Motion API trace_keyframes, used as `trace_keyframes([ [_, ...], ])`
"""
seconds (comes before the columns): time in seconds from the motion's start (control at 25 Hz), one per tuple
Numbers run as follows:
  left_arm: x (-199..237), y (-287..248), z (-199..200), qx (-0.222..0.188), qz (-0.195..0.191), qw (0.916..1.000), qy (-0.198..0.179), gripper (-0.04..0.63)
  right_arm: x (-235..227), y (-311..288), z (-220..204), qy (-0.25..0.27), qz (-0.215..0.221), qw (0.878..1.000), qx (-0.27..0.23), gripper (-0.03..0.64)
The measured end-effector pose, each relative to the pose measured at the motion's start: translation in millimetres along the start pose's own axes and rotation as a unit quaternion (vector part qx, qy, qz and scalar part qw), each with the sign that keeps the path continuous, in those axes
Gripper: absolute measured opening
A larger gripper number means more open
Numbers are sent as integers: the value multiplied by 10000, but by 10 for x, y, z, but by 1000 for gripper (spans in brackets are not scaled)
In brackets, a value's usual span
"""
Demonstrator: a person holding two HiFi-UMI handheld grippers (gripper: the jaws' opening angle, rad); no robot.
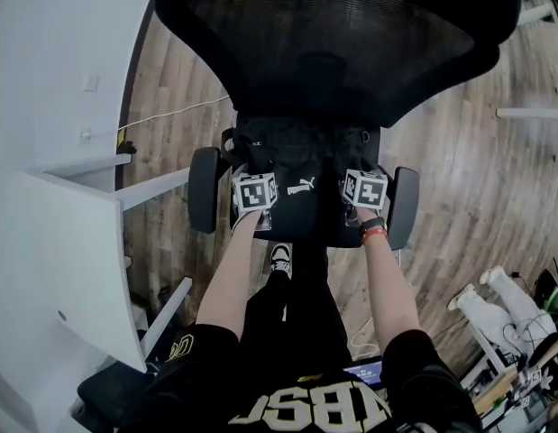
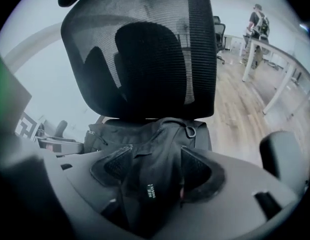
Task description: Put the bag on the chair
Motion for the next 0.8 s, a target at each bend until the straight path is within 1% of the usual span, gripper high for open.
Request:
trace_keyframes([
  [0.12, -32, 290, 73, -243, -136, 9996, 20, 393, 162, 207, 4, 137, 74, 9996, -224, 299],
  [0.2, -47, 539, 150, -496, -209, 9986, -6, 393, 281, 349, -8, 287, 149, 9987, -384, 291],
  [0.28, -97, 762, 290, -859, -316, 9958, -81, 391, 397, 520, 70, 436, 172, 9968, -650, 290],
  [0.36, -144, 1000, 450, -1289, -401, 9906, -211, 388, 541, 745, 200, 561, 143, 9935, -980, 288],
  [0.44, -157, 1289, 602, -1728, -464, 9834, -290, 378, 732, 1001, 328, 716, 118, 9887, -1312, 276],
  [0.52, -150, 1610, 770, -2181, -483, 9742, -321, 355, 941, 1263, 480, 951, 91, 9816, -1655, 267],
  [0.6, -125, 1951, 908, -2584, -406, 9644, -380, 312, 1148, 1547, 627, 1223, 33, 9721, -2000, 248],
  [0.68, -93, 2301, 998, -2926, -398, 9547, -356, 275, 1352, 1856, 737, 1465, -25, 9618, -2311, 230],
  [0.8, -22, 2830, 1076, -3409, -491, 9384, -270, 254, 1661, 2315, 842, 1769, -80, 9459, -2718, 207],
])
Point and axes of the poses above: the fingertips, and each gripper's own axes: y backward along the fingers, x to its left, z out of its top, the point moved 7 cm from there along y, backward along the fingers, and after that the axes turned 14 degrees about z, right-handed, at the moved point
